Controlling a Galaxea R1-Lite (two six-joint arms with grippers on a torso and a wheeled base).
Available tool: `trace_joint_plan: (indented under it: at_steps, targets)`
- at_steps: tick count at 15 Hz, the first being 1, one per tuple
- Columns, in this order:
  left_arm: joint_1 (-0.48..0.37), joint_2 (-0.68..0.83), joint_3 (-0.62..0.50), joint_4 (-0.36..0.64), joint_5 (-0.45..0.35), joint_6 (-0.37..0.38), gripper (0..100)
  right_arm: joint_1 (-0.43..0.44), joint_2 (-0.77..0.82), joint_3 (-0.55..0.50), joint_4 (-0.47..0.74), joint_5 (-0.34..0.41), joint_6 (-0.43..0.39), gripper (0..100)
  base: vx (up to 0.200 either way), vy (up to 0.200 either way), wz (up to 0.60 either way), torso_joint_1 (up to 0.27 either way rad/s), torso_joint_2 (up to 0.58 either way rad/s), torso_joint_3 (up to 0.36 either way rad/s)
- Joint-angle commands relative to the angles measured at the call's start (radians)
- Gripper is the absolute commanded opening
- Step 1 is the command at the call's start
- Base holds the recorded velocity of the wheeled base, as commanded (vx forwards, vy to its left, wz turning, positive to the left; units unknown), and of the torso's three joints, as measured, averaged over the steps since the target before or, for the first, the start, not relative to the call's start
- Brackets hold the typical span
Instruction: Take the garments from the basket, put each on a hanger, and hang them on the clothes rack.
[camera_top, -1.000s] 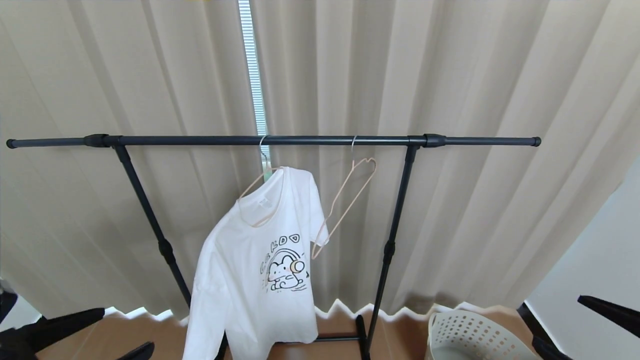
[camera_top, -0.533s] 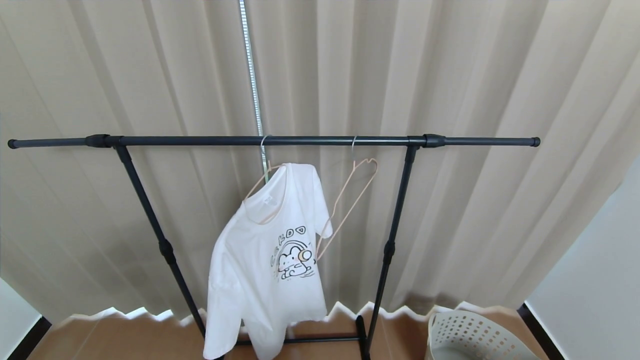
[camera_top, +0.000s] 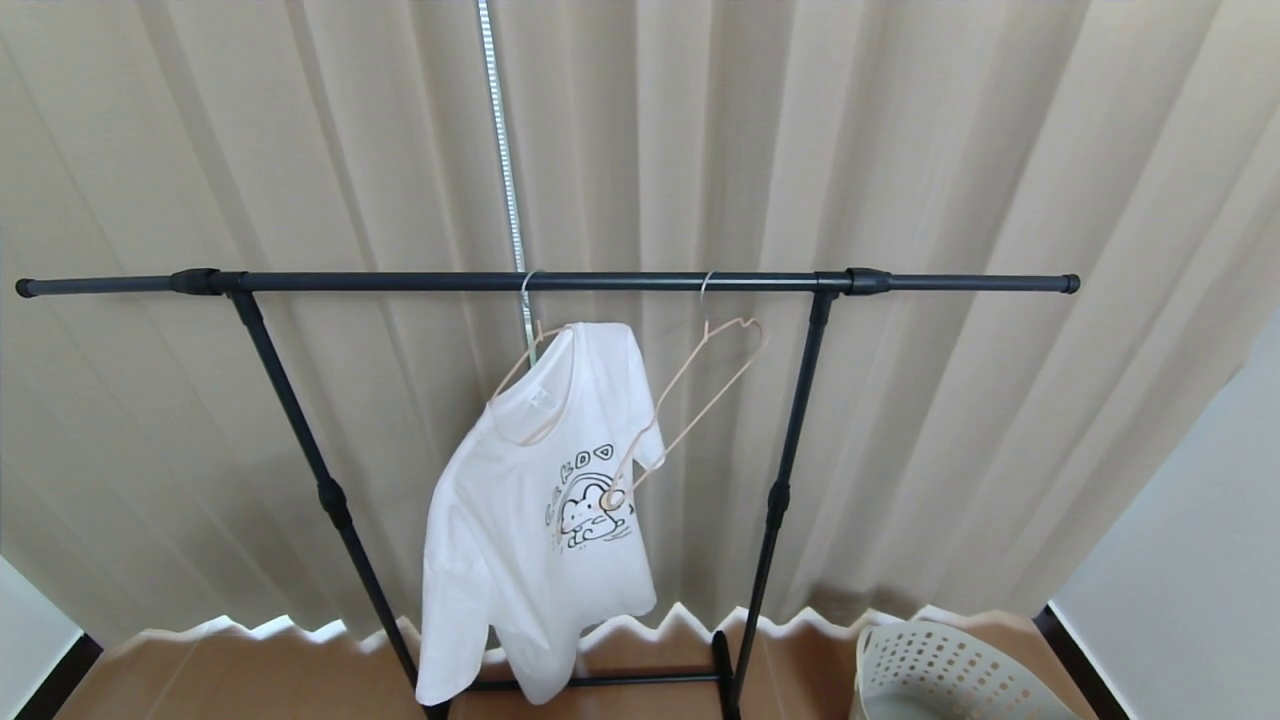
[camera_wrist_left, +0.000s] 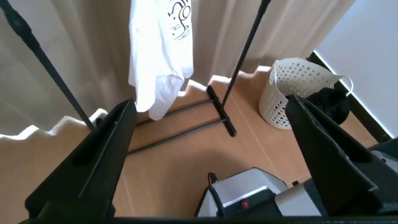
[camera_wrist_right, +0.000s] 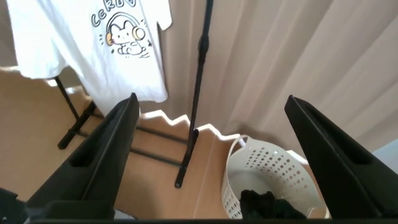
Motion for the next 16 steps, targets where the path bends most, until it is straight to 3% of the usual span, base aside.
trace_joint_plan:
  at_steps: [1, 4, 5, 6, 8, 12, 14, 16]
  targets:
    - [0.0, -0.105, -0.004, 0.018, 0.032, 0.001, 100, -0.053, -0.059, 0.0, -0.002, 0.0, 0.0, 100, 0.0, 0.0, 0.0, 0.0, 0.0, 0.0]
    - [0.003, -0.197, -0.004, 0.021, 0.035, 0.013, 100, -0.115, -0.06, 0.0, -0.002, -0.001, 0.0, 100, 0.0, 0.0, 0.0, 0.0, 0.0, 0.0]
    - [0.04, -0.257, -0.003, 0.036, 0.094, 0.078, 100, -0.166, -0.068, 0.0, -0.002, -0.001, -0.002, 100, 0.0, 0.0, 0.0, 0.0, 0.0, 0.0]
    - [0.076, -0.289, -0.004, 0.053, 0.145, 0.082, 100, -0.214, -0.122, 0.0, 0.002, -0.001, -0.003, 100, 0.0, 0.0, 0.0, 0.0, 0.0, 0.0]
    - [0.076, -0.291, -0.003, 0.052, 0.19, 0.053, 100, -0.227, -0.149, 0.002, -0.004, -0.023, 0.0, 100, 0.0, 0.0, 0.0, 0.0, 0.0, 0.0]
    - [0.05, -0.314, -0.006, 0.049, 0.09, 0.029, 100, -0.229, -0.149, 0.0, -0.004, -0.032, 0.001, 100, 0.0, 0.0, 0.0, 0.0, 0.0, 0.0]
    - [0.052, -0.317, 0.002, 0.047, 0.223, 0.026, 100, -0.229, -0.149, 0.002, -0.005, -0.026, 0.0, 100, 0.0, 0.0, 0.0, 0.0, 0.0, 0.0]
    - [0.05, -0.317, 0.005, 0.032, 0.256, -0.01, 100, -0.229, -0.149, 0.002, -0.007, -0.023, 0.003, 100, 0.0, 0.0, 0.0, 0.0, 0.0, 0.0]
